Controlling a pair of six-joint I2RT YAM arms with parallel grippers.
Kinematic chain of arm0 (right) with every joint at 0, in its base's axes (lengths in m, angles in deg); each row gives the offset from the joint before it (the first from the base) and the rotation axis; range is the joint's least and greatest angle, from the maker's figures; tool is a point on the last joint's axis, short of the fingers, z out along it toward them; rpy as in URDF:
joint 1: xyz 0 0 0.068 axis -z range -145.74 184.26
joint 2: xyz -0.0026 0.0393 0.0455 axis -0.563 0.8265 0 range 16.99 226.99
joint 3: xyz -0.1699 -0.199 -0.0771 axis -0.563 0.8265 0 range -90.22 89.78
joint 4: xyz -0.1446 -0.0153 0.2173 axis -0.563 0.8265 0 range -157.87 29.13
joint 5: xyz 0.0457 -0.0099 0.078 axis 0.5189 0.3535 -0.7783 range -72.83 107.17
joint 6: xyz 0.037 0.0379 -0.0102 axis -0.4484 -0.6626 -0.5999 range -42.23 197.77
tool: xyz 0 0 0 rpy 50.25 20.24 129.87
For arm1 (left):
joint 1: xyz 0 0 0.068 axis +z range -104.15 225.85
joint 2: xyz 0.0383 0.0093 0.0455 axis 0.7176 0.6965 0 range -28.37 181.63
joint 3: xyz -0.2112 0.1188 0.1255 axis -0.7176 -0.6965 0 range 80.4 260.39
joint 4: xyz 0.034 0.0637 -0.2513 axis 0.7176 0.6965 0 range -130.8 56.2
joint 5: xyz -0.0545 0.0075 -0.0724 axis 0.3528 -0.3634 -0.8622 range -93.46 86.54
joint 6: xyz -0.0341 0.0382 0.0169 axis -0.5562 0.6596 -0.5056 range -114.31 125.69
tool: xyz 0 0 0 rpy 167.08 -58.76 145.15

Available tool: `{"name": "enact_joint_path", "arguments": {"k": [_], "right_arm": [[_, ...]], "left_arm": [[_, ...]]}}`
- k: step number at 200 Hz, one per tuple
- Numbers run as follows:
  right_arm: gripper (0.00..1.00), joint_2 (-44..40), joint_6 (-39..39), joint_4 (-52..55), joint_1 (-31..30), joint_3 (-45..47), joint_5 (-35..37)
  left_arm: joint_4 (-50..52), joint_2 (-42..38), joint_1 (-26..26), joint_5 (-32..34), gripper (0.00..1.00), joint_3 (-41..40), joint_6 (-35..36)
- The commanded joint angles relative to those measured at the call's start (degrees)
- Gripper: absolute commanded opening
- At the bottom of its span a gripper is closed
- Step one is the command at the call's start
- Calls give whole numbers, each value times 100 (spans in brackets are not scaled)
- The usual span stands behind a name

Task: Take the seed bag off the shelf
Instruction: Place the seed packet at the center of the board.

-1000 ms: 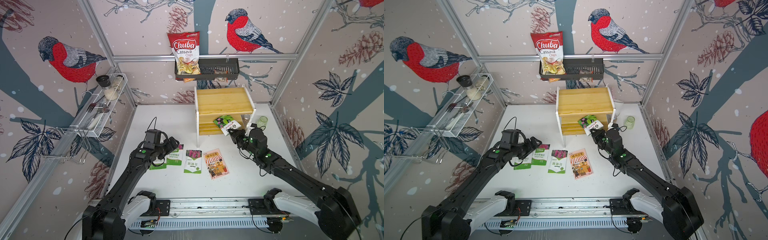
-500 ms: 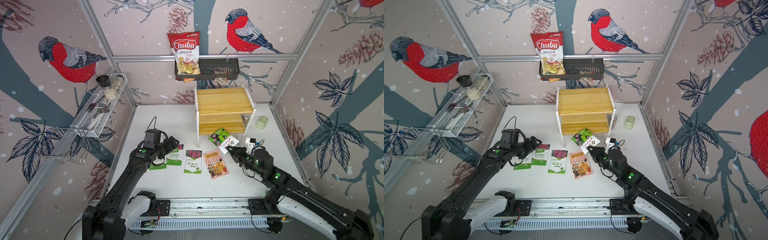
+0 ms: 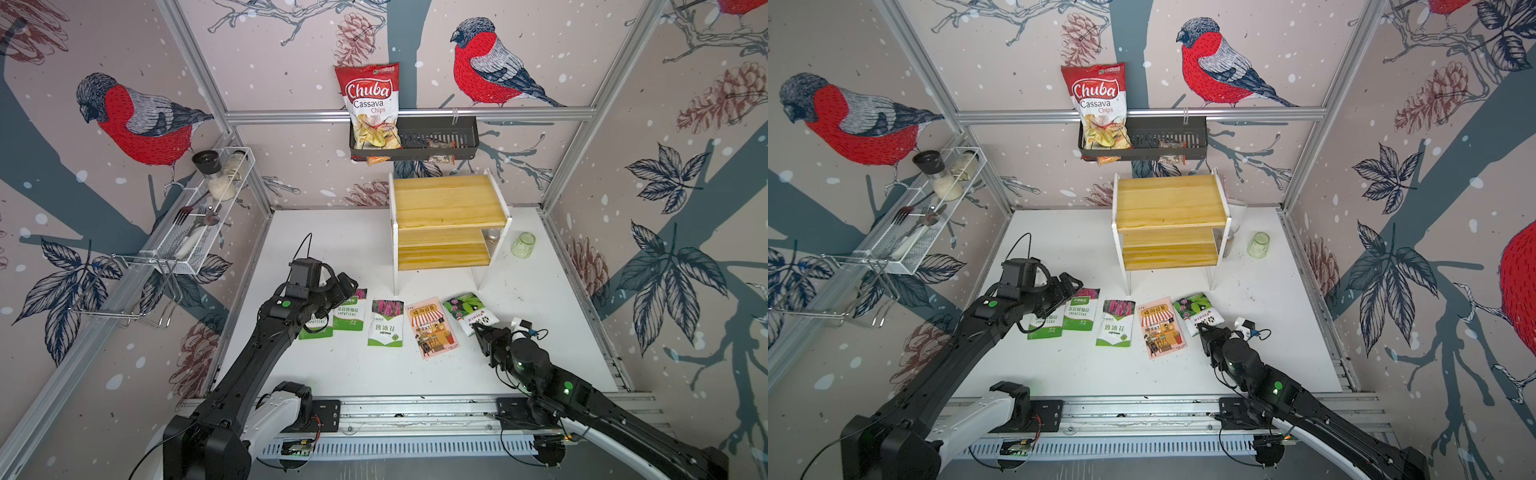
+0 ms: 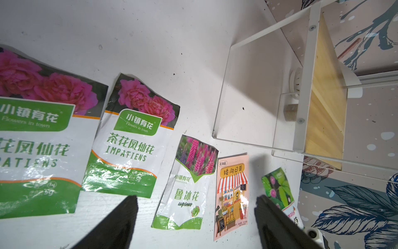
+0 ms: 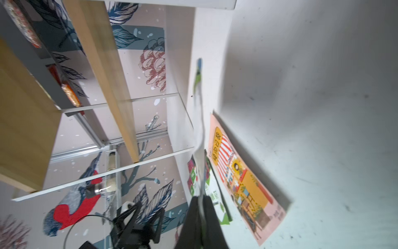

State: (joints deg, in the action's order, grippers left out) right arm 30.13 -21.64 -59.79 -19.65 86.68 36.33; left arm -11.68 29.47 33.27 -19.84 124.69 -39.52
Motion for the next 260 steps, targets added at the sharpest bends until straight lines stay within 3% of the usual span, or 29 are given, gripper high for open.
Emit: {"name": "enact_joint_path", "arguments": {"k": [1,5,13,19,59,65,75,78,123,157,196,236,260], "right_arm": [[2,100,-612,1010,3,300,-140],[8,136,-673,1082,8,296,-172],[34,201,-742,1265,12,227,-184],[46,245,-797,1480,12,118,-184],[57,483,-922,3115,102,-787,2],[64,495,-877,3152,132,-827,-39],[95,502,-831,3144,209,-850,-172],[99,507,-814,3121,227,-851,-211],[100,800,-536,3522,314,-1682,200],[100,1560,530,3592,938,-2725,354],[100,2294,2388,3067,2802,-3383,-640],[100,3142,4151,2244,5732,-3563,-2547],[100,3924,5000,1669,6625,-3701,-2978]], "left_arm": [[67,3,12,30,89,94,45],[67,14,10,39,89,108,47],[79,36,10,33,89,140,54],[80,63,10,39,89,171,70],[-1,164,14,34,89,237,40],[-18,174,10,32,89,234,28],[-44,196,10,24,89,242,21],[-47,200,10,21,89,243,13],[12,260,10,56,89,399,119],[137,352,18,109,89,627,330],[257,677,12,-23,95,1143,811],[678,1137,42,547,96,1885,1678],[572,1306,334,556,96,1886,1969]]}}
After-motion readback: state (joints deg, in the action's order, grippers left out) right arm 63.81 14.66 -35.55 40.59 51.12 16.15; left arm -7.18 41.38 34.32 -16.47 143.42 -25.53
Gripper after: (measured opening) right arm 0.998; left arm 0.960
